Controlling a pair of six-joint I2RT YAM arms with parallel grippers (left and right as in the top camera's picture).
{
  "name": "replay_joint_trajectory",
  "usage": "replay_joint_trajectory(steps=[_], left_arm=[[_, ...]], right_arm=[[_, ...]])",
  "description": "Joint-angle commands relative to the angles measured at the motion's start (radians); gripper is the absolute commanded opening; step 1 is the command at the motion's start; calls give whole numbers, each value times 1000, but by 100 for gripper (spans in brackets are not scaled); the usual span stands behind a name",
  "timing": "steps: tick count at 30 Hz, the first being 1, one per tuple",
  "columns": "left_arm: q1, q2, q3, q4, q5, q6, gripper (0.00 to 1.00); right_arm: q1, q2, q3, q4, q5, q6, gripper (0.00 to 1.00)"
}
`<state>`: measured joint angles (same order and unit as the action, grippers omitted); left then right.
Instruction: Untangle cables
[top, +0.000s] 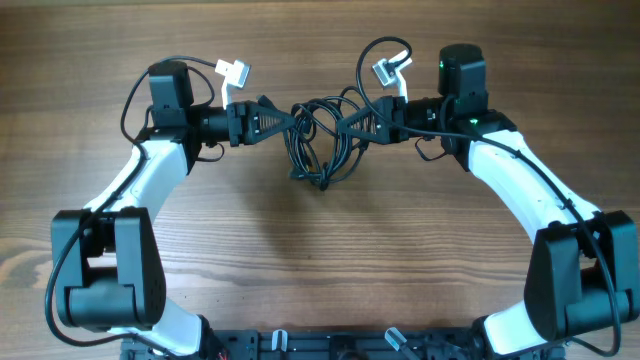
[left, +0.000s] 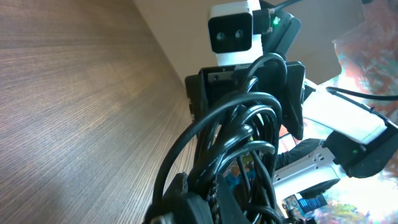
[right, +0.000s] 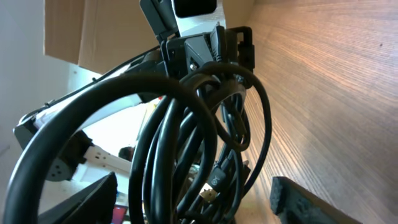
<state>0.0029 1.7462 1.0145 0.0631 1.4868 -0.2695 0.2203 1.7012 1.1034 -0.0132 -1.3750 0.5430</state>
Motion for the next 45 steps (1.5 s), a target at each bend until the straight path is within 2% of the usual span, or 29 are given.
replay_joint_trajectory(steps=[1,4,6,10,11,13,16,17,20,23,25,27,30,33,36,39,41,45], left_arm=[[2,-24,14,0,46,106,6],[2,-24,14,1,90,188,6],[2,-24,14,-3,91,211,7],[2,-24,14,-3,90,274,5],[2,-24,14,-3,90,302,4],[2,-24,14,-3,90,344,4],[2,-24,14,-5,61,344,4],[2,-24,14,-48,-7,340,4],[2,-24,14,-128,-45,337,4],[2,-24,14,-127,-63,190,4],[2,-24,14,-129,-260,-73,4],[1,-24,14,-135,-366,-252,4],[1,-24,14,-136,-408,-511,4],[1,-24,14,-137,-405,-736,4],[2,-24,14,-199,-399,-827,4],[3,-24,14,-308,-395,-846,4],[12,-24,14,-319,-356,-849,4],[26,-24,14,-319,-245,-958,4]], right_arm=[[5,-5,16,2,10,-168,91],[-5,-5,16,0,12,-320,93],[-7,-5,16,-8,99,-320,94],[-37,-5,16,-166,561,-306,98],[-42,-5,16,-231,732,-308,99],[-44,-5,16,-312,880,-309,100],[-45,-5,16,-377,905,-335,100],[-45,-5,17,-414,797,-335,93],[-45,-13,20,-419,610,-333,76],[-44,-66,81,-536,517,-368,72],[-26,-119,116,-648,518,-430,73],[10,-141,116,-688,528,-491,73],[119,-140,116,-728,685,-555,73],[207,-140,116,-681,830,-569,77],[219,-143,119,-631,908,-655,77],[190,-197,175,-597,880,-616,78],[172,-233,193,-599,892,-623,79],[166,-232,192,-645,1046,-592,78]])
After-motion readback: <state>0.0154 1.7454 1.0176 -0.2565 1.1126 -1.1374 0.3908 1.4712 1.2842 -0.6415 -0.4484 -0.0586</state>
